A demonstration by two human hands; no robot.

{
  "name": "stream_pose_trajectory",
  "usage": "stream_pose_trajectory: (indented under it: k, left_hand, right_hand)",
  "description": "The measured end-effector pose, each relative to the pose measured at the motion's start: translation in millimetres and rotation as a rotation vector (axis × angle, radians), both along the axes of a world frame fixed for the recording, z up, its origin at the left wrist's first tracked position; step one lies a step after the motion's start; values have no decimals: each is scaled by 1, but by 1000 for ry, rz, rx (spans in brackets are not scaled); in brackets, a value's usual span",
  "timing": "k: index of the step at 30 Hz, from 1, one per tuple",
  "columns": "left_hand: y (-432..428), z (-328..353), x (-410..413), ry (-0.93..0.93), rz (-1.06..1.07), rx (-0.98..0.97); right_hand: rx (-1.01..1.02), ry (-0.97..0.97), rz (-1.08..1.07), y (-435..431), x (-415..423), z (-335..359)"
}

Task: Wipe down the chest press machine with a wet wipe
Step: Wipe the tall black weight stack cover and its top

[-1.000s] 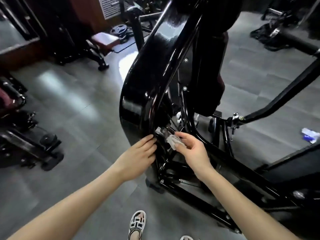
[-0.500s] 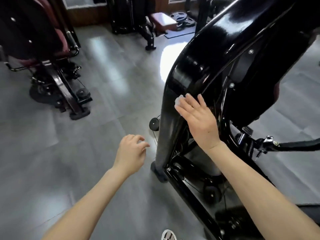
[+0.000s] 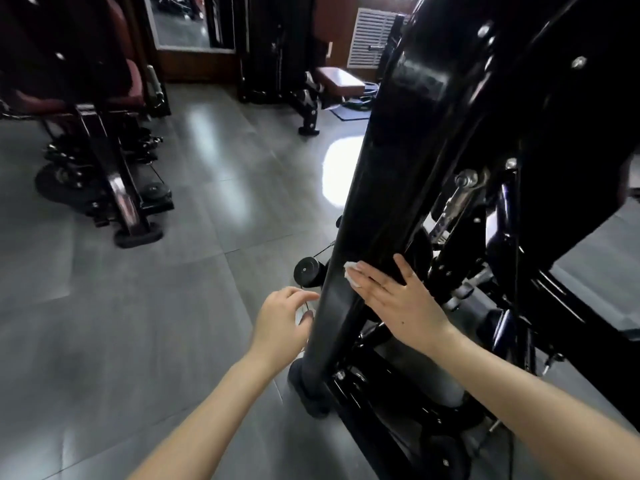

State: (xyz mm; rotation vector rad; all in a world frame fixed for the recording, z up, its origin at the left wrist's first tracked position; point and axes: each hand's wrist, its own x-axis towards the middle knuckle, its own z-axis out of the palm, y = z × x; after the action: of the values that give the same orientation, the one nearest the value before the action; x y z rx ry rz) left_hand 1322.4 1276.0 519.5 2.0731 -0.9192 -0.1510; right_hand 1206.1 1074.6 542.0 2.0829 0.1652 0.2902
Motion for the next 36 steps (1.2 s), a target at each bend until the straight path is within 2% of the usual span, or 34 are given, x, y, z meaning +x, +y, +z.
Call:
stream_pose_trajectory:
  k: [2,5,9,11,14,17,22,24,27,29,34,36]
  left_hand:
    - [-8,-32,0,13,22,-18]
    - [-10,-84,4,25,34,-21]
    - [-12,-148,11,83,9,-47]
    - [-18,-170,16,212,4,-118]
    - [-31,-200,25,387,-6,-241]
    - [-39,-231,32,426,-37,-314]
    - [-41,-287,27,456,-45,-333]
    - [-41,-306,16,487,-49,-353]
    - [-38,-330,4,570,-7,-404]
    - [-35,-349,-2,614,34,-406]
    - [-41,-372,-7,672,-40,-418]
    - [-50,-383,-2,731,-81,-433]
  right_hand:
    - [29,30,6,3,-1,-43]
    - [22,179,-41,10,-2,-111]
    - [-121,263,-84,12,4,-172]
    - [-166,113,-24,7,24,-160]
    - [-28,-310,117,-6,58,-127]
    - [-36,-462,94,-12,64,-157]
    - [-85,-264,-24,4,38,-266]
    - [-45,-202,-46,10,31,-290]
    - [-50,0,-72,20,17,-323]
    - [-67,79,-21,19,11,-318]
    - [-27,-376,-20,9,41,-245]
    - [-71,-348,23,8,42,-270]
